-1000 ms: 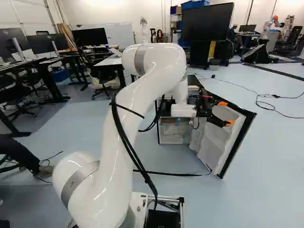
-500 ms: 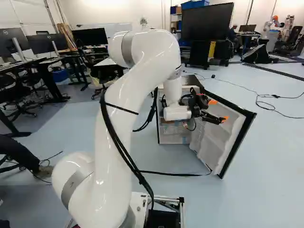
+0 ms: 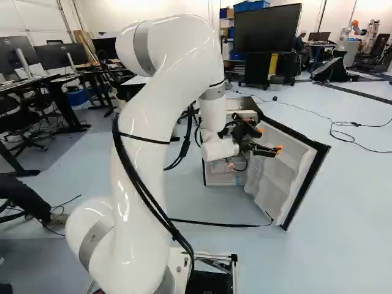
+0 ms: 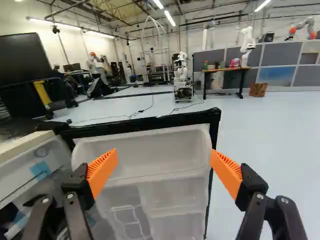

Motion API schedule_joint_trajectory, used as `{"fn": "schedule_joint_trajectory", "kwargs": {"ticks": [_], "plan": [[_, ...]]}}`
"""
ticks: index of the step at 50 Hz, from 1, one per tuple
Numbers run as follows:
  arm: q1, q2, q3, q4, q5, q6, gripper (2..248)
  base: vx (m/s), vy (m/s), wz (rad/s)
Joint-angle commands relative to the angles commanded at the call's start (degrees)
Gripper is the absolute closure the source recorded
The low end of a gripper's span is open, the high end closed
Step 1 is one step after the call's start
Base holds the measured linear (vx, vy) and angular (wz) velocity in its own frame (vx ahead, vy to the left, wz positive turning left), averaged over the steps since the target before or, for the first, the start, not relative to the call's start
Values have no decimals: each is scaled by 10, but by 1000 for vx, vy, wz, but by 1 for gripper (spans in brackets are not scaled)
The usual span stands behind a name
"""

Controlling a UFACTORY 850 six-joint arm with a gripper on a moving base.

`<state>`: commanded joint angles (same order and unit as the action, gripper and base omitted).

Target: Open the fridge door

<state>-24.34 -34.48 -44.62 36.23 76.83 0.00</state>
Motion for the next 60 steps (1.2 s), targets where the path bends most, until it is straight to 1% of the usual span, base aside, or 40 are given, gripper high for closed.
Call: {"fn": "schedule_joint_trajectory", "kwargs": {"ticks": [9, 13, 37, 46, 60], "plan": [[3, 20, 29, -43, -5, 0, 3, 0, 0, 0], [4, 24, 34, -55, -6, 0, 3, 0, 0, 0], [9, 36, 45, -66, -12, 0, 3, 0, 0, 0], [16, 50, 55, -75, -19, 0, 3, 0, 0, 0], [32, 81, 78, -95, -37, 0, 3, 0, 0, 0]]}}
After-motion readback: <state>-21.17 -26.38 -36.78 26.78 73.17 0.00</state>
